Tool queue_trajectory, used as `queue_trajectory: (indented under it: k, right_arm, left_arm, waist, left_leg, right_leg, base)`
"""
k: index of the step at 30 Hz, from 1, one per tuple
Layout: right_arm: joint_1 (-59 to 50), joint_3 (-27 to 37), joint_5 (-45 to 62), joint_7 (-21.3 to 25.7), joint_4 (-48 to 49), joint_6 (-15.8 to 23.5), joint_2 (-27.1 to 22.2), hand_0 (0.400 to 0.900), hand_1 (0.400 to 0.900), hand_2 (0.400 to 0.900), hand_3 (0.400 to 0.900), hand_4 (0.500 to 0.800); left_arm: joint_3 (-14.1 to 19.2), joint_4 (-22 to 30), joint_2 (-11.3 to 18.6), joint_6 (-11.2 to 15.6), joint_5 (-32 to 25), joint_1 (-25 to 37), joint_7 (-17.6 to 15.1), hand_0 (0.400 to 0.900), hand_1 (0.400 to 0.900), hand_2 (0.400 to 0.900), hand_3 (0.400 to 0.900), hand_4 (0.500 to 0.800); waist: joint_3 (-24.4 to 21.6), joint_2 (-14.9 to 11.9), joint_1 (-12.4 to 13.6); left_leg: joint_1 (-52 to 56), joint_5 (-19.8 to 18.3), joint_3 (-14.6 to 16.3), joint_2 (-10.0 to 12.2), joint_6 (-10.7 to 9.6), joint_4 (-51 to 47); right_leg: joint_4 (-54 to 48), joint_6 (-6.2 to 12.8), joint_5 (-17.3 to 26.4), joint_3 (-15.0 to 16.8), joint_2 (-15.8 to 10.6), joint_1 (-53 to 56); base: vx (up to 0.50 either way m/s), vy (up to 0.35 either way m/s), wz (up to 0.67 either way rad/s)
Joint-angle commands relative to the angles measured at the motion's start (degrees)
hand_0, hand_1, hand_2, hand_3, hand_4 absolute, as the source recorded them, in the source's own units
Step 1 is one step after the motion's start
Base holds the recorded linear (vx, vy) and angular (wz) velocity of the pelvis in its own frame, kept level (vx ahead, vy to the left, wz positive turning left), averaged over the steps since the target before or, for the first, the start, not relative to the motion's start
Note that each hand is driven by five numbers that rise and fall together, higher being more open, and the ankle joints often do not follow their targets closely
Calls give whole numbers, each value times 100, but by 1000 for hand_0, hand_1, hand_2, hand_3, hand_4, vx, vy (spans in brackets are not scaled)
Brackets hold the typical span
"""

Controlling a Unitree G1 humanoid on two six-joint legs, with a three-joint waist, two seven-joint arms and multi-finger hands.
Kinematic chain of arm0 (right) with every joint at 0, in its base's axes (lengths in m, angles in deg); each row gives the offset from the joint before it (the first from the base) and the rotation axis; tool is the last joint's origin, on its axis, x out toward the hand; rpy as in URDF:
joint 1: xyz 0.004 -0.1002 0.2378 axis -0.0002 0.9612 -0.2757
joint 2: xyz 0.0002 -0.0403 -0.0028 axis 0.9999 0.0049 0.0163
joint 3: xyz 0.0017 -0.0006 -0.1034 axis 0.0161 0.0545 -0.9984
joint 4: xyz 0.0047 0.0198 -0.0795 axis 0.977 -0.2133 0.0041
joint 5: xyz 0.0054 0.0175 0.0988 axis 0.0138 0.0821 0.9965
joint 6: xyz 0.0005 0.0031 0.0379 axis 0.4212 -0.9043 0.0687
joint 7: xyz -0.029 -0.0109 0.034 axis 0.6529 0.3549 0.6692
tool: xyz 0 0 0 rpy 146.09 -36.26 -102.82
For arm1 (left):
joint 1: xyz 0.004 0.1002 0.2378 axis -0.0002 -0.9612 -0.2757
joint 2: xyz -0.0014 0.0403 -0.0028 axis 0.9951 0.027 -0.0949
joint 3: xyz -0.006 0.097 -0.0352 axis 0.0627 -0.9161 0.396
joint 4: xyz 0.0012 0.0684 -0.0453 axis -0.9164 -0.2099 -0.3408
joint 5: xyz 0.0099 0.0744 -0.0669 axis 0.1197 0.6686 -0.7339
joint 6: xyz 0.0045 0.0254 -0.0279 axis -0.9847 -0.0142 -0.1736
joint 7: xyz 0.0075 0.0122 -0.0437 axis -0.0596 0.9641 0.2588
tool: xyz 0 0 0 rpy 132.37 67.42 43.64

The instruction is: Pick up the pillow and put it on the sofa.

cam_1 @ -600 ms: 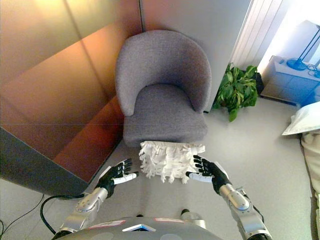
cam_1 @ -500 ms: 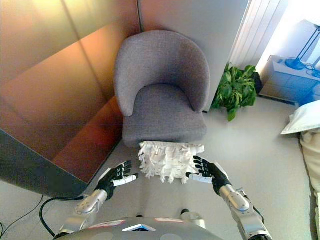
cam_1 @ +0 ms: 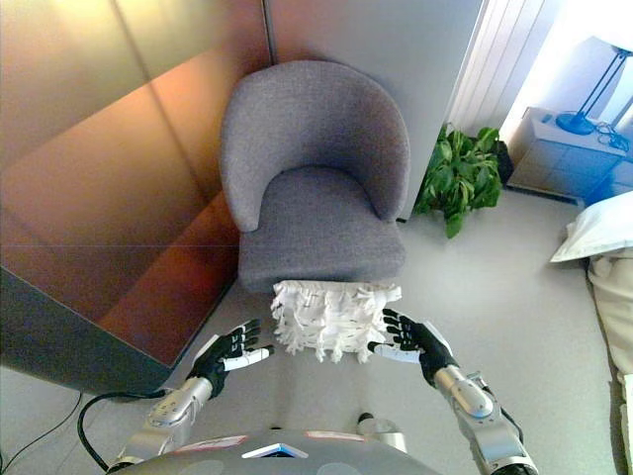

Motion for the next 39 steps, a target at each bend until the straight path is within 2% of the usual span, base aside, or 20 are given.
queue_trajectory:
  k: [1,12,18,21,22,23,25,26,27,31,33,34,35,39]
  right_arm:
    - [-367,211,-13,83,359,459,-30,900,900,900,900,800]
    - [-391,181,-55,85,445,476,-54,900,900,900,900,800]
    - [-434,193,-36,53,563,483,-131,900,900,900,900,800]
    - [-546,198,2,82,608,500,-183,900,900,900,900,800]
    - [-684,150,52,124,630,533,-216,900,900,900,900,800]
    - [-692,151,53,125,626,534,-215,900,900,900,900,800]
    - [-793,142,76,173,635,551,-259,900,900,900,900,800]
    - [-842,146,70,194,650,544,-275,900,900,900,900,800]
    - [-898,162,74,266,645,549,-274,900,900,900,900,800]
    - [-1012,173,87,380,579,564,-251,900,900,900,900,800]
    - [-1105,143,52,474,513,597,-278,900,900,900,900,800]
    - [-1138,121,40,506,476,609,-276,900,900,900,900,800]
    - [-1261,73,18,599,420,634,-291,900,900,900,900,800]
    - [-1485,-25,-5,707,348,657,-257,900,900,900,900,800]
  left_arm:
    - [259,350,177,458,7,364,-46,900,900,900,900,800]
    - [280,330,158,443,-26,369,-71,900,900,900,900,800]
    - [245,348,179,426,-92,406,-59,900,900,900,900,800]
    - [247,380,209,422,-167,481,-84,900,900,900,900,800]
    - [216,424,221,418,-204,558,-87,900,900,900,900,800]
    - [217,423,222,417,-205,565,-87,900,900,900,900,800]
    - [138,435,206,402,-222,667,-83,900,900,900,900,800]
    - [108,458,188,387,-237,697,-84,900,900,900,900,800]
    - [86,492,156,388,-313,744,-108,900,900,900,900,800]
    - [69,500,150,407,-379,805,-193,900,900,900,900,800]
    - [18,466,151,420,-356,849,-257,900,900,900,900,800]
    - [-8,467,152,429,-371,859,-277,900,900,900,900,800]
    - [-31,459,138,453,-383,912,-368,900,900,900,900,800]
    - [-1,459,114,473,-429,973,-473,900,900,900,900,800]
  waist:
    - [-142,-183,-29]
    - [-76,-157,-30]
    - [88,-130,-40]
    - [254,-168,-20]
    - [429,-219,32]
    - [425,-209,28]
    - [605,-250,92]
    - [677,-235,120]
    - [759,-197,177]
    - [752,-218,224]
    - [784,-145,313]
    - [803,-128,342]
    - [824,-47,423]
    - [775,-5,590]
  left_leg:
    - [-86,-374,8,-202,84,186]
    - [-145,-368,4,-180,65,240]
    - [-313,-416,-22,-102,47,494]
    - [-673,-559,-94,-50,-4,1121]
    - [-980,-648,-153,-42,-34,1721]
    - [-1033,-685,-161,-32,-35,1796]
    - [-1522,-713,-239,-99,-1,2771]
    - [-1695,-657,-287,-130,30,3133]
    - [-1902,-429,-390,-207,37,3281]
    - [-2377,-274,-383,-210,20,2693]
    - [-2620,361,-410,7,-112,1777]
    - [-2617,483,-419,58,-136,1563]
    - [-2874,804,-334,237,-217,895]
    - [-3013,1100,-96,327,-347,476]
  right_leg:
    - [185,219,-527,-189,29,192]
    - [198,208,-529,-166,54,134]
    - [288,129,-544,-38,141,-24]
    - [388,55,-554,45,210,-174]
    - [426,-19,-543,126,267,-243]
    - [432,-21,-542,121,278,-260]
    - [445,-112,-560,103,283,-204]
    - [457,-158,-600,64,309,-149]
    - [444,-183,-664,22,321,-58]
    - [449,-138,-754,14,281,-42]
    - [418,-80,-818,52,381,21]
    - [421,-75,-845,70,397,43]
    - [376,-35,-981,92,442,132]
    - [287,51,-1190,256,420,414]
  base:
    - [0,0,0]
    - [-5,-7,-1]
    - [-36,-75,-8]
    - [-105,-157,-12]
    - [-108,-173,-15]
    - [-103,-161,-10]
    - [-24,-98,7]
    - [30,-76,8]
    - [77,-34,7]
    - [125,15,1]
    - [199,66,-11]
    - [300,116,-20]
    - [282,115,-28]
    - [236,115,-39]
